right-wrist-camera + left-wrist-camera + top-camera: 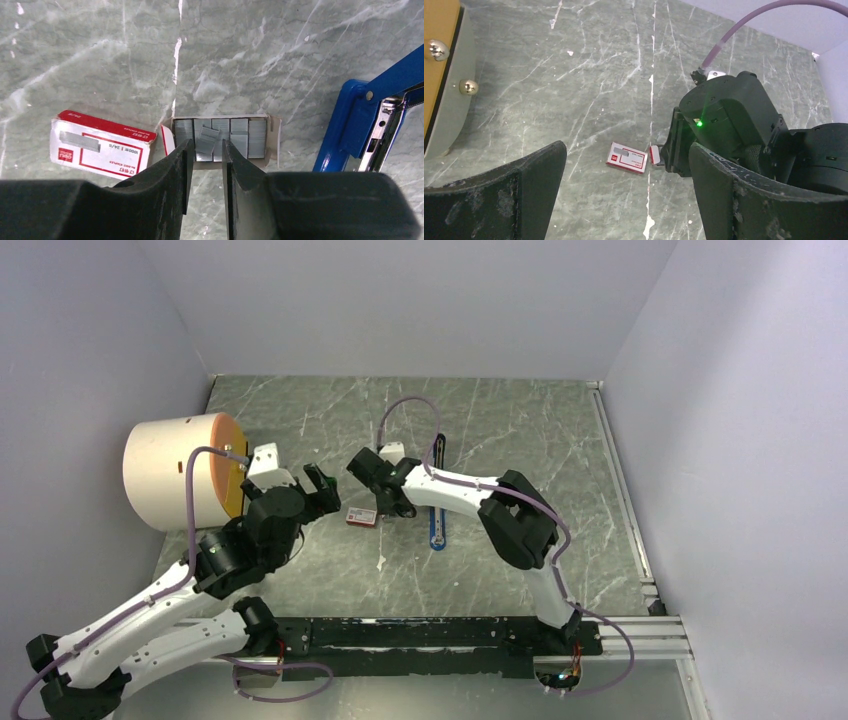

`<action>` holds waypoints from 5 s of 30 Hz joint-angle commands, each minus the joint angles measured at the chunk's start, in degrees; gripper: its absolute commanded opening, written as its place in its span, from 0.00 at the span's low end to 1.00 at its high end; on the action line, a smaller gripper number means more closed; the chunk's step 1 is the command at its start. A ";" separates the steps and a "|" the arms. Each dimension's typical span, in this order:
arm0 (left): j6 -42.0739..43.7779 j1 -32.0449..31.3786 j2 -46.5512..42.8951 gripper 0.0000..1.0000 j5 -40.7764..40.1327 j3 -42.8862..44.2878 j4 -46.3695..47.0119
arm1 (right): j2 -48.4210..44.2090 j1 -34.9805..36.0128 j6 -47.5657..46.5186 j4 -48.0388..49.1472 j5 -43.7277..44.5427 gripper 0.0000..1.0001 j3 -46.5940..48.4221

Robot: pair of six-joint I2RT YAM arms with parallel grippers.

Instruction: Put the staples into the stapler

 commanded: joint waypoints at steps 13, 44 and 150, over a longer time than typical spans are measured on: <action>-1.53 0.32 -0.23 0.97 -3.03 0.19 -1.24 | 2.61 0.54 2.07 -0.15 0.62 0.29 1.22; -2.31 0.33 0.47 0.96 -3.01 0.58 -1.21 | -12.67 3.84 1.73 0.94 -4.14 0.22 -13.99; -4.29 0.34 -0.48 0.94 -1.47 -0.40 -0.19 | -23.65 3.78 2.64 3.33 4.70 0.19 -20.21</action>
